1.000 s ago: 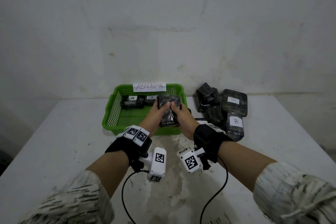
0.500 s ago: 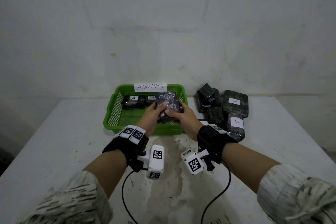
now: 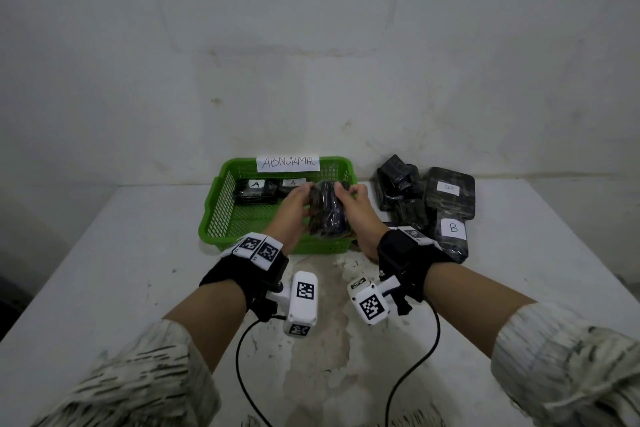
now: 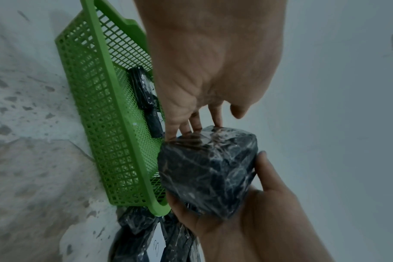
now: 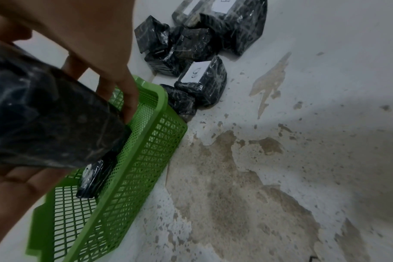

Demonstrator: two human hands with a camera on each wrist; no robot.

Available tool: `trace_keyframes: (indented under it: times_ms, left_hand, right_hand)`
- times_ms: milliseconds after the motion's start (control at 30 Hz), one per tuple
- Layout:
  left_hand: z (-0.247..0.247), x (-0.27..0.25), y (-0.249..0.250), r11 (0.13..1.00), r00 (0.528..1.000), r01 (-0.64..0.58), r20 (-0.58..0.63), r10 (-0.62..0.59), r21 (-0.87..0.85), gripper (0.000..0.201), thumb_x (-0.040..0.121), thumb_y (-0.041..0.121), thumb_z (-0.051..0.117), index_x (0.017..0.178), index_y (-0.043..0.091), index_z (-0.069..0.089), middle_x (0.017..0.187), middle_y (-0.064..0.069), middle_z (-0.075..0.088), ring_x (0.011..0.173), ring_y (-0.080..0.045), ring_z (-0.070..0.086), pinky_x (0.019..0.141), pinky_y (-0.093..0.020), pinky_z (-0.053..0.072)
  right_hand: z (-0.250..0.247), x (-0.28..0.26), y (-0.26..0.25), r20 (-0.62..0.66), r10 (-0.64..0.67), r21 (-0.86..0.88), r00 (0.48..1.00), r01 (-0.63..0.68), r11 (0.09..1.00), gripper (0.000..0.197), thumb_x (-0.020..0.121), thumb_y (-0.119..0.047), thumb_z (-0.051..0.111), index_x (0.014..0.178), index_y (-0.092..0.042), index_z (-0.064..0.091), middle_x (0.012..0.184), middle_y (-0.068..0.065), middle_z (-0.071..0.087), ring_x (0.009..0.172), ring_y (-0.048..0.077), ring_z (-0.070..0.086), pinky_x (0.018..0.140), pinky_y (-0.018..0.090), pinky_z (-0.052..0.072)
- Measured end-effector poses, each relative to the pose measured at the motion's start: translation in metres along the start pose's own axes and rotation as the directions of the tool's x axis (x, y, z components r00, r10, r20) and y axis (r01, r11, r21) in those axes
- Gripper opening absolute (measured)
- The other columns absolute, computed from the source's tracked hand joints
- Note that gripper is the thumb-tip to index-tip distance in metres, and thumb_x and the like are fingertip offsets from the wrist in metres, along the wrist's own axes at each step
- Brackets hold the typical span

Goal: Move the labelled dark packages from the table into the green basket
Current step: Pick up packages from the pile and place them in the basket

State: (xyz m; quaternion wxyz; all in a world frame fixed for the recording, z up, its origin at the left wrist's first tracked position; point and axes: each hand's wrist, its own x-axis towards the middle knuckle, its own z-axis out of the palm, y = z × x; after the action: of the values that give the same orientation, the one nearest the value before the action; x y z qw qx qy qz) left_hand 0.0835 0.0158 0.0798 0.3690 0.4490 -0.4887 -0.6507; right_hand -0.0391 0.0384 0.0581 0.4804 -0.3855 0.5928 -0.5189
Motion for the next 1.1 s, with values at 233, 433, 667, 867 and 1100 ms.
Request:
trace_keyframes:
  times_ms: [233, 433, 667, 867, 1100]
  left_hand:
    - [0.009, 0.002, 0.002, 0.998, 1.000, -0.007, -0.026, 0.009, 0.061, 0.041, 0.097, 0.028, 0.047, 0.134, 0.011, 0.039, 0.128, -0.010, 0.052, 0.108, -0.019, 0.053, 0.090, -0.037, 0.046]
    - [0.008, 0.004, 0.003, 0.999, 0.999, 0.014, -0.045, -0.011, 0.053, 0.041, 0.098, 0.026, 0.046, 0.136, 0.010, 0.039, 0.130, -0.011, 0.053, 0.105, -0.020, 0.054, 0.085, -0.035, 0.048]
    - [0.008, 0.004, 0.005, 0.998, 0.998, 0.024, -0.054, -0.021, 0.062, 0.042, 0.099, 0.021, 0.044, 0.139, 0.010, 0.035, 0.131, -0.016, 0.053, 0.117, -0.030, 0.055, 0.100, -0.043, 0.045]
    - [0.008, 0.003, 0.009, 0.996, 0.998, 0.053, -0.027, -0.051, 0.067, 0.045, 0.096, 0.013, 0.050, 0.139, 0.013, 0.037, 0.132, -0.017, 0.053, 0.110, -0.027, 0.056, 0.095, -0.040, 0.047]
    - [0.003, 0.004, 0.010, 0.997, 0.994, 0.071, -0.083, -0.069, 0.019, 0.056, 0.096, 0.006, 0.047, 0.146, 0.020, 0.025, 0.136, -0.016, 0.046, 0.123, -0.035, 0.048, 0.089, -0.048, 0.046]
  right_hand:
    - [0.009, 0.000, 0.002, -0.057, -0.065, -0.034, 0.996, 0.063, 0.997, 0.026, 0.087, -0.041, 0.055, 0.087, -0.026, 0.034, 0.129, 0.025, 0.042, 0.095, 0.024, 0.052, 0.086, 0.050, 0.051]
    - [0.006, -0.005, 0.001, -0.009, -0.049, -0.091, 0.999, 0.048, 0.995, 0.027, 0.087, -0.024, 0.062, 0.088, -0.028, 0.035, 0.128, 0.016, 0.036, 0.112, 0.031, 0.052, 0.079, 0.037, 0.054]
    - [0.005, -0.011, -0.002, 0.064, -0.036, -0.050, 0.997, 0.039, 0.998, 0.040, 0.073, -0.039, 0.071, 0.100, -0.034, 0.041, 0.131, 0.017, 0.041, 0.118, 0.034, 0.052, 0.092, 0.040, 0.053]
    - [-0.002, -0.011, -0.003, 0.029, -0.040, 0.050, 0.999, 0.039, 0.998, 0.037, 0.093, -0.012, 0.060, 0.121, -0.015, 0.037, 0.126, 0.019, 0.050, 0.104, 0.024, 0.058, 0.084, 0.030, 0.049]
    - [-0.001, -0.011, -0.002, 0.086, -0.065, -0.059, 0.994, 0.071, 0.996, 0.061, 0.073, -0.025, 0.081, 0.120, -0.029, 0.043, 0.136, 0.010, 0.042, 0.122, 0.028, 0.050, 0.100, 0.043, 0.049]
